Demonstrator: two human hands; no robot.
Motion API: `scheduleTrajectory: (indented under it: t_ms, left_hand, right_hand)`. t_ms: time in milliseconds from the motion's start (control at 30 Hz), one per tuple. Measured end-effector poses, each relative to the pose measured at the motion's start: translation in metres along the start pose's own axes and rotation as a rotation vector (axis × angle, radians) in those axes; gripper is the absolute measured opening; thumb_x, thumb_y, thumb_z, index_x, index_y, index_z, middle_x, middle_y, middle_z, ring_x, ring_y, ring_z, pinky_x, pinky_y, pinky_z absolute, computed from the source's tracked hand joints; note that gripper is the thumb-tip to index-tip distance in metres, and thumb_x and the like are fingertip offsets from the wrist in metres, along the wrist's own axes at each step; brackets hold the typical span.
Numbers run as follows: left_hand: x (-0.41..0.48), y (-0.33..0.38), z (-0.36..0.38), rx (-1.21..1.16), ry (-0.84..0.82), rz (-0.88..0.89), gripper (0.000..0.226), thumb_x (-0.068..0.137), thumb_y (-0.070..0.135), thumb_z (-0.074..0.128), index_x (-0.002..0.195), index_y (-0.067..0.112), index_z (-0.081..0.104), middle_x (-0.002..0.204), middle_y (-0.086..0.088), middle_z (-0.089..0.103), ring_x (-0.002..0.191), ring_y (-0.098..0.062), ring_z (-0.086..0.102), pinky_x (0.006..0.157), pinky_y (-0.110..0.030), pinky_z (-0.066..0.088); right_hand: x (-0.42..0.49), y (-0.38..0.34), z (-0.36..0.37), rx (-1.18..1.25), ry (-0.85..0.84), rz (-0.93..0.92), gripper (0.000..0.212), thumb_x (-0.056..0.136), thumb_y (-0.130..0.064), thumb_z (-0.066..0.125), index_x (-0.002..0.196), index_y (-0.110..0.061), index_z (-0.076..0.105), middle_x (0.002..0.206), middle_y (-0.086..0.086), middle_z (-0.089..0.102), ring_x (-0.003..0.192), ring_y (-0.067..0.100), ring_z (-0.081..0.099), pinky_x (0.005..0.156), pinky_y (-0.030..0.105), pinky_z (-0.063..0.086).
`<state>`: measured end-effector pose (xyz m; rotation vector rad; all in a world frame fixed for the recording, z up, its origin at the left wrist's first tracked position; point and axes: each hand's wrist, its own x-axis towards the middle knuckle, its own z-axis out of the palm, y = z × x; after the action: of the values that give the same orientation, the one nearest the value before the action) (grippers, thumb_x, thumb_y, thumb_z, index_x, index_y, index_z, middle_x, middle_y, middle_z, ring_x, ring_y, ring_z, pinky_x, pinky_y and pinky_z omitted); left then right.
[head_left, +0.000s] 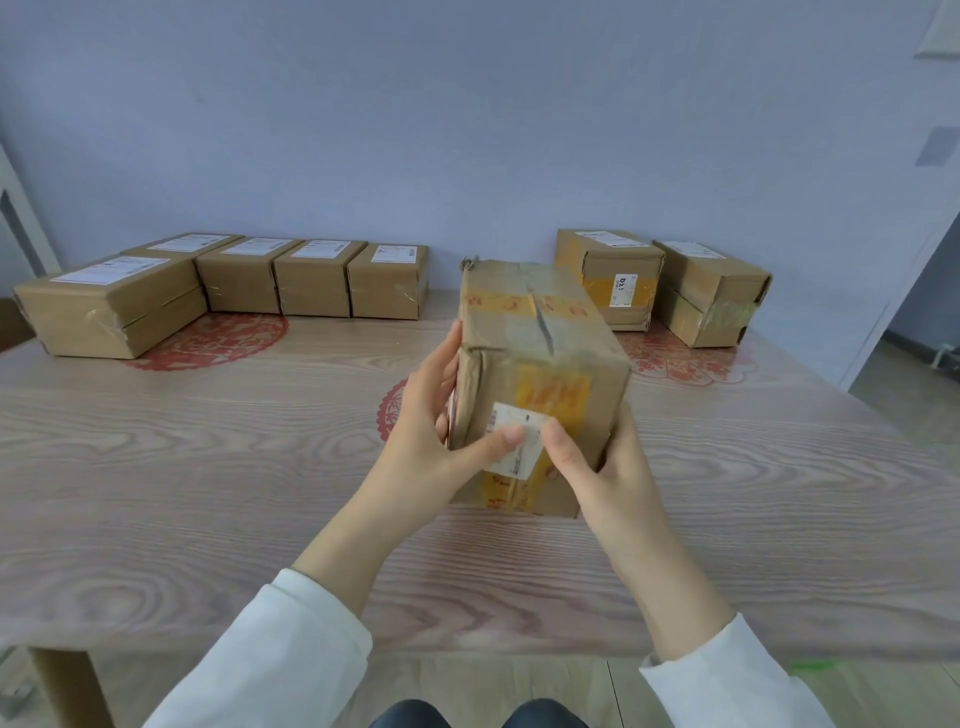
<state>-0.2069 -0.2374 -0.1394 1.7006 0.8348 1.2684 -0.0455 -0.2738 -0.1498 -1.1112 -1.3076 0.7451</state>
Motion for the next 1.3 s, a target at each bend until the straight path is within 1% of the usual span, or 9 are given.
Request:
scheduleTrajectory:
  t_ms: [100, 300, 467, 600, 700, 800, 967, 1133, 1300]
  left_hand:
    - [-0.001, -0.001, 0.001, -0.004, -0.033, 0.018, 0.088, 0.072, 0.037, 0.077, 0.144, 0.036, 0.027, 0.141, 0.006, 0.048, 0.13, -0.011, 0.047, 0.102, -0.042, 0.047]
    - [0.002, 0.004, 0.004, -0.094, 0.028, 0.01, 0.059, 0.072, 0.038, 0.072, 0.12, 0.035, 0.038, 0.138, -0.002, 0.05, 0.127, -0.016, 0.05, 0.093, -0.032, 0.053]
    - [-0.001, 0.005, 0.002, -0.105, -0.025, 0.0, 0.055, 0.07, 0.037, 0.067, 0.117, 0.035, 0.038, 0.135, -0.003, 0.051, 0.123, -0.016, 0.053, 0.079, -0.017, 0.053]
    - [0.0, 0.013, 0.005, -0.113, 0.067, -0.046, 0.052, 0.071, 0.049, 0.066, 0.111, 0.029, 0.038, 0.116, 0.004, 0.055, 0.088, 0.001, 0.061, 0.06, -0.01, 0.048]
    - [-0.002, 0.013, 0.007, -0.134, 0.089, -0.068, 0.051, 0.065, 0.039, 0.063, 0.107, 0.025, 0.038, 0.107, 0.007, 0.057, 0.077, 0.007, 0.062, 0.055, -0.012, 0.047]
    - [-0.004, 0.009, 0.008, -0.148, 0.049, -0.06, 0.056, 0.064, 0.029, 0.069, 0.109, 0.03, 0.036, 0.115, 0.01, 0.055, 0.092, 0.005, 0.062, 0.063, -0.016, 0.051]
    - [0.002, 0.008, 0.01, -0.16, 0.082, -0.011, 0.063, 0.068, 0.025, 0.076, 0.116, 0.038, 0.037, 0.124, 0.015, 0.052, 0.109, 0.002, 0.059, 0.075, -0.018, 0.054]
    - [0.001, 0.003, 0.009, -0.081, 0.067, 0.012, 0.068, 0.074, 0.012, 0.073, 0.124, 0.041, 0.037, 0.13, 0.012, 0.052, 0.117, -0.003, 0.055, 0.079, -0.022, 0.055]
    - [0.006, -0.003, 0.009, 0.053, 0.176, -0.029, 0.089, 0.066, 0.054, 0.077, 0.142, 0.029, 0.037, 0.13, 0.003, 0.055, 0.121, -0.01, 0.053, 0.101, -0.036, 0.048]
  right_hand:
    - [0.001, 0.003, 0.0, -0.029, 0.032, -0.007, 0.056, 0.071, -0.06, 0.068, 0.117, -0.039, 0.043, 0.125, -0.001, 0.056, 0.11, 0.006, 0.058, 0.09, 0.024, 0.05]
    - [0.0, 0.0, -0.001, 0.003, 0.02, -0.042, 0.06, 0.08, -0.042, 0.068, 0.127, -0.014, 0.042, 0.119, 0.004, 0.058, 0.098, -0.005, 0.06, 0.074, 0.009, 0.047]
    - [0.0, -0.006, -0.002, 0.063, 0.043, -0.007, 0.045, 0.075, -0.045, 0.066, 0.111, -0.029, 0.044, 0.115, 0.003, 0.057, 0.089, -0.012, 0.059, 0.067, 0.006, 0.046]
    - [0.0, 0.0, 0.001, 0.003, 0.001, -0.02, 0.067, 0.073, -0.051, 0.071, 0.125, -0.019, 0.043, 0.126, 0.005, 0.055, 0.114, 0.009, 0.057, 0.085, 0.02, 0.053]
    - [-0.002, -0.003, 0.003, 0.037, -0.008, 0.016, 0.085, 0.061, -0.057, 0.07, 0.13, -0.019, 0.039, 0.128, 0.001, 0.053, 0.115, 0.01, 0.057, 0.082, 0.021, 0.054]
    - [-0.001, -0.007, 0.003, 0.086, 0.027, 0.063, 0.068, 0.073, -0.043, 0.075, 0.125, -0.017, 0.04, 0.123, -0.001, 0.053, 0.109, 0.004, 0.056, 0.072, 0.008, 0.049]
    - [0.0, -0.003, 0.002, 0.121, 0.046, 0.064, 0.04, 0.082, -0.005, 0.067, 0.111, -0.019, 0.043, 0.117, 0.004, 0.057, 0.1, 0.004, 0.061, 0.073, 0.013, 0.051]
    - [0.003, -0.002, 0.004, 0.055, 0.121, 0.011, 0.05, 0.078, -0.029, 0.07, 0.119, -0.032, 0.04, 0.129, 0.001, 0.052, 0.114, 0.006, 0.055, 0.09, 0.02, 0.05]
    - [0.001, 0.004, 0.006, -0.026, 0.135, -0.03, 0.049, 0.08, -0.011, 0.072, 0.112, -0.03, 0.042, 0.126, 0.007, 0.052, 0.111, -0.001, 0.053, 0.09, 0.012, 0.047]
